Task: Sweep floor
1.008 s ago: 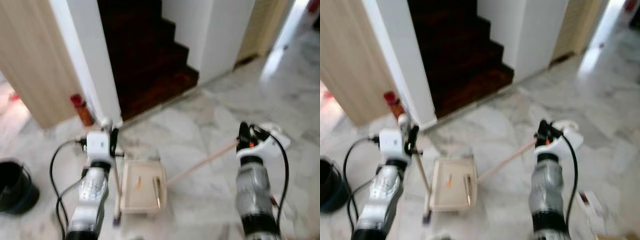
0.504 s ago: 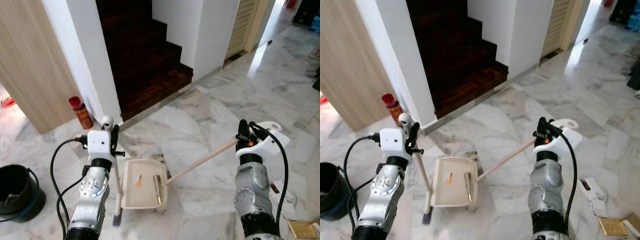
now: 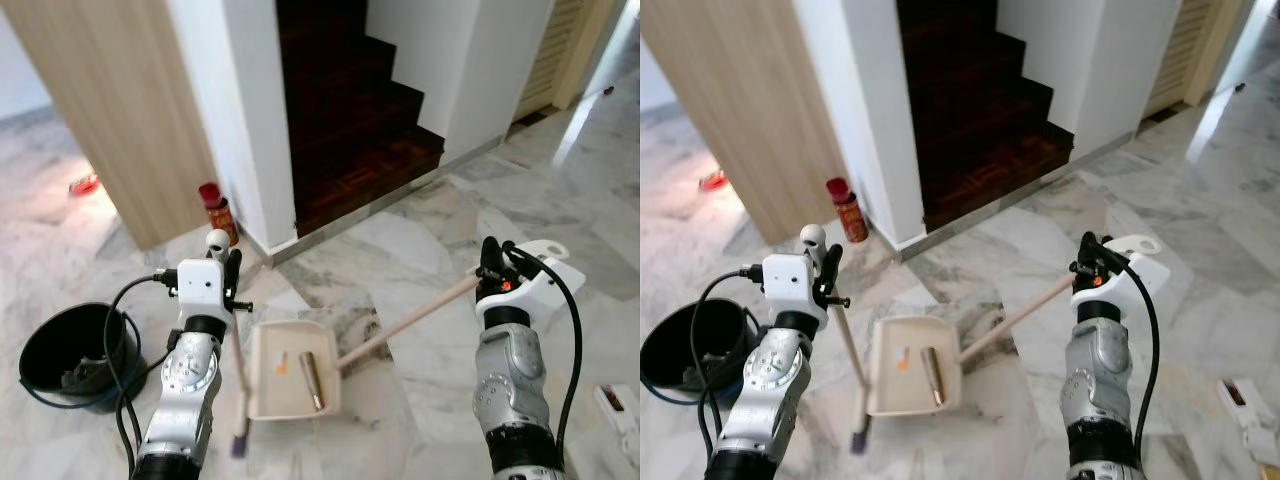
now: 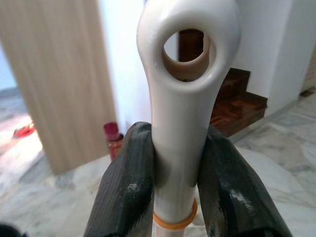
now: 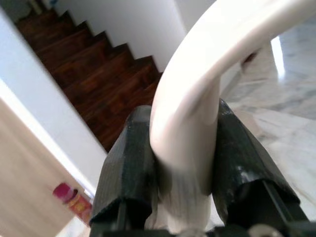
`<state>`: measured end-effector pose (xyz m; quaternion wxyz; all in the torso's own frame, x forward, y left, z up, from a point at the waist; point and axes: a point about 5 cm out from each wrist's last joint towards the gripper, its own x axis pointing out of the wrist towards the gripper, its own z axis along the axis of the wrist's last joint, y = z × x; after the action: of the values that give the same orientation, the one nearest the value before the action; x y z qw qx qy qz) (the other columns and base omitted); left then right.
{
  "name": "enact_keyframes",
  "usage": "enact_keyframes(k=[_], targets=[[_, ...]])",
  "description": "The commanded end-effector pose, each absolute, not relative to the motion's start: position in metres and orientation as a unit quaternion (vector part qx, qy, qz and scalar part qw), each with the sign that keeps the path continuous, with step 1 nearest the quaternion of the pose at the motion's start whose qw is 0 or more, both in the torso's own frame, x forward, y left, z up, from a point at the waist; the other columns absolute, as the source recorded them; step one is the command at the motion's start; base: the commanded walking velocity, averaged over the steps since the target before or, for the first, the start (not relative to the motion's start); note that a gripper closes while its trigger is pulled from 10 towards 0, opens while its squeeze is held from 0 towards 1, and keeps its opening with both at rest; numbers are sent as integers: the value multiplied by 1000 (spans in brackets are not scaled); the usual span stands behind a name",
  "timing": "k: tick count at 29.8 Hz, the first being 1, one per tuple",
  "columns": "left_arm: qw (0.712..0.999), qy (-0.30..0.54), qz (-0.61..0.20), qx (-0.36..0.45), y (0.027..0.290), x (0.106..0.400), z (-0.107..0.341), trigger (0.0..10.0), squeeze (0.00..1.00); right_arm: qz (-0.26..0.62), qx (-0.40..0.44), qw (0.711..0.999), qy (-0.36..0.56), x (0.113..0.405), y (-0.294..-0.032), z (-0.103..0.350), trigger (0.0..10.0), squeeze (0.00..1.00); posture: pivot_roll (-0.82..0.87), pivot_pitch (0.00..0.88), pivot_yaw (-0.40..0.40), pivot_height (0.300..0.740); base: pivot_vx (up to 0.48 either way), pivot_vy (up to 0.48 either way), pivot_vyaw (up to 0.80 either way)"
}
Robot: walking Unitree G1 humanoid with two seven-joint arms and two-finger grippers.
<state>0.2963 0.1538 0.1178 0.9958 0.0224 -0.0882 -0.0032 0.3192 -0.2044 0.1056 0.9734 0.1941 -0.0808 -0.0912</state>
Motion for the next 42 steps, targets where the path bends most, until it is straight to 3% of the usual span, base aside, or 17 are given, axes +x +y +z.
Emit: enact_keyframes(k=[1, 8, 42], targets=[[993, -117, -10, 20, 151, 298, 130, 10000, 0, -80, 216, 967, -109, 323, -198, 118, 10000, 0, 4, 0, 21, 740, 0, 289, 800], [993, -118, -11, 19, 150, 298, 130, 10000, 0, -70, 219, 967, -109, 325, -193, 118, 10000, 0, 7, 0, 20, 740, 0, 284, 741], [992, -121, -24, 15, 146, 301, 131, 10000, 0, -85, 219, 966, -109, 328, -198, 118, 10000, 0, 9, 0, 23, 740, 0, 275, 0]])
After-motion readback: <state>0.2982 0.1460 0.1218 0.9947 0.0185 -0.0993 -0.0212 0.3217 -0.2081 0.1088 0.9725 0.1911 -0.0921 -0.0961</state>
